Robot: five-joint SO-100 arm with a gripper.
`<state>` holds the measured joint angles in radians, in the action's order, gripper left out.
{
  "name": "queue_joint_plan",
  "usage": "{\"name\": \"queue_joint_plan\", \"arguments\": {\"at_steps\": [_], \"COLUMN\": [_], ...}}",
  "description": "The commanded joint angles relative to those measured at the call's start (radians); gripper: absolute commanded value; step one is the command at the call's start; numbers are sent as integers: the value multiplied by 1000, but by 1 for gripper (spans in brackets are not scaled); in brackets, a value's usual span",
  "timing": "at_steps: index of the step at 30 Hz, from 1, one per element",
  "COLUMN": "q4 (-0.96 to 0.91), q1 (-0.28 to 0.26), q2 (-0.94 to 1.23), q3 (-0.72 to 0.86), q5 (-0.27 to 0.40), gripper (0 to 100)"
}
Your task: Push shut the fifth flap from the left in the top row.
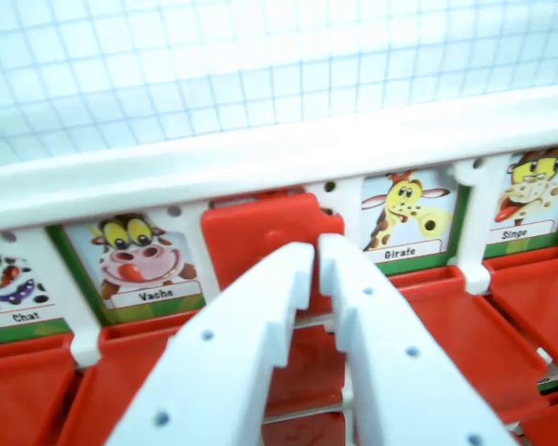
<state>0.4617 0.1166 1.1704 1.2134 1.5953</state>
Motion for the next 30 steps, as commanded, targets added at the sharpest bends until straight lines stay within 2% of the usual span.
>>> {"name": "queue_joint_plan", "arguments": {"at_steps": [1,12,21,30], "q4": [-32,-17,44,176], "q1": [-23,-34,-21,-3], "q2": [28,57,233,491], "q3": [-138,-140,-17,160], "q5": [-5,-18,-26,6], "gripper": [0,0,0,0]}}
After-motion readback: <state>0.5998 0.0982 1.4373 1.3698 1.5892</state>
